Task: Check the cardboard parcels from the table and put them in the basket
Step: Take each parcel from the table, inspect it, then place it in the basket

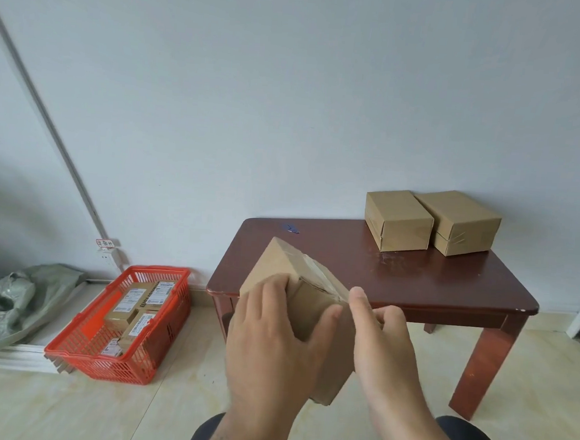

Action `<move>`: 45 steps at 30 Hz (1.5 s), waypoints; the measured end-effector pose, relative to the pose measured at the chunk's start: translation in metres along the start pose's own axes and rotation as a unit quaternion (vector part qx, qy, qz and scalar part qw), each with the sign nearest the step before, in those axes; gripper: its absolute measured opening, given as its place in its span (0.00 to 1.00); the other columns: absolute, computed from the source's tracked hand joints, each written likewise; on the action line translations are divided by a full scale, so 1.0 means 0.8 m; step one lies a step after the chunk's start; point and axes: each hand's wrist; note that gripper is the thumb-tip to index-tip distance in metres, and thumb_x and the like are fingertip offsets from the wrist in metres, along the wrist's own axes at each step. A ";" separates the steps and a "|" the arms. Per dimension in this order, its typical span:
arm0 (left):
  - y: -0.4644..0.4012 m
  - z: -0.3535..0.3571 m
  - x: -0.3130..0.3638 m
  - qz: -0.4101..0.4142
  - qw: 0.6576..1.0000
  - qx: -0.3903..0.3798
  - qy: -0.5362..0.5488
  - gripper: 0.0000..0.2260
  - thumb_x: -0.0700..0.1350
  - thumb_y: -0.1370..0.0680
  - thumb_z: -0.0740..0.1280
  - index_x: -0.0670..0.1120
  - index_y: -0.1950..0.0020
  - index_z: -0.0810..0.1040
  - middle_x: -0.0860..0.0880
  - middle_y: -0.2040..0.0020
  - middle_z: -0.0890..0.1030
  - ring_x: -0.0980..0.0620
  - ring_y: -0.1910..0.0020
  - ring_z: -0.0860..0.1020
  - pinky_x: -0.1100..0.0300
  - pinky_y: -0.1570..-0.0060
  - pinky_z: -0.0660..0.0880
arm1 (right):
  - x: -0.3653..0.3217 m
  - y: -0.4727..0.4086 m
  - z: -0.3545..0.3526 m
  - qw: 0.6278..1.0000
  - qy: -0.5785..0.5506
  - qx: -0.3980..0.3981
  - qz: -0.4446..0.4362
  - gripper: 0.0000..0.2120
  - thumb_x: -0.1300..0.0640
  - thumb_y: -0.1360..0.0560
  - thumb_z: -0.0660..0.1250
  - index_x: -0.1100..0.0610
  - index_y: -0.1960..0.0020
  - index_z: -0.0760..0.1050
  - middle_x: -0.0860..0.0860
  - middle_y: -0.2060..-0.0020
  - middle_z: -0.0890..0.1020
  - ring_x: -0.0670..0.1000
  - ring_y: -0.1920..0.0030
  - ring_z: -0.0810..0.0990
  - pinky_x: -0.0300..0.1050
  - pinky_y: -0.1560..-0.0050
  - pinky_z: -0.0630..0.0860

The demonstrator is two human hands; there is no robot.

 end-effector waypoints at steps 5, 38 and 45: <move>-0.002 0.003 -0.014 0.158 0.986 -0.042 -0.027 0.26 0.63 0.25 0.70 0.46 0.35 0.79 0.52 0.35 0.82 0.48 0.36 0.79 0.50 0.40 0.80 | 0.015 -0.013 -0.009 0.994 -0.003 -0.090 0.055 0.41 0.18 0.38 0.69 0.47 0.39 0.76 0.48 0.46 0.86 0.49 0.45 0.86 0.58 0.45 0.85; 0.001 -0.028 -0.023 -0.284 0.852 -0.188 0.398 0.32 0.58 0.29 0.76 0.67 0.26 0.69 0.58 0.39 0.83 0.63 0.53 0.83 0.60 0.55 0.80 | 0.020 -0.023 -0.002 0.974 -0.028 -0.189 -0.122 0.31 0.43 0.23 0.63 0.38 0.20 0.65 0.36 0.33 0.81 0.36 0.32 0.77 0.49 0.26 0.70; -0.005 -0.028 -0.033 -0.242 0.855 -0.224 0.400 0.41 0.55 0.31 0.78 0.61 0.20 0.64 0.54 0.36 0.84 0.54 0.38 0.83 0.52 0.34 0.76 | 0.018 -0.022 -0.003 0.968 0.004 -0.190 -0.165 0.35 0.45 0.30 0.75 0.36 0.26 0.67 0.41 0.42 0.86 0.43 0.41 0.85 0.49 0.36 0.78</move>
Point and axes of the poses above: each hand's wrist, its own y-axis away from the middle knuckle, its own z-axis out of the palm, x = y × z
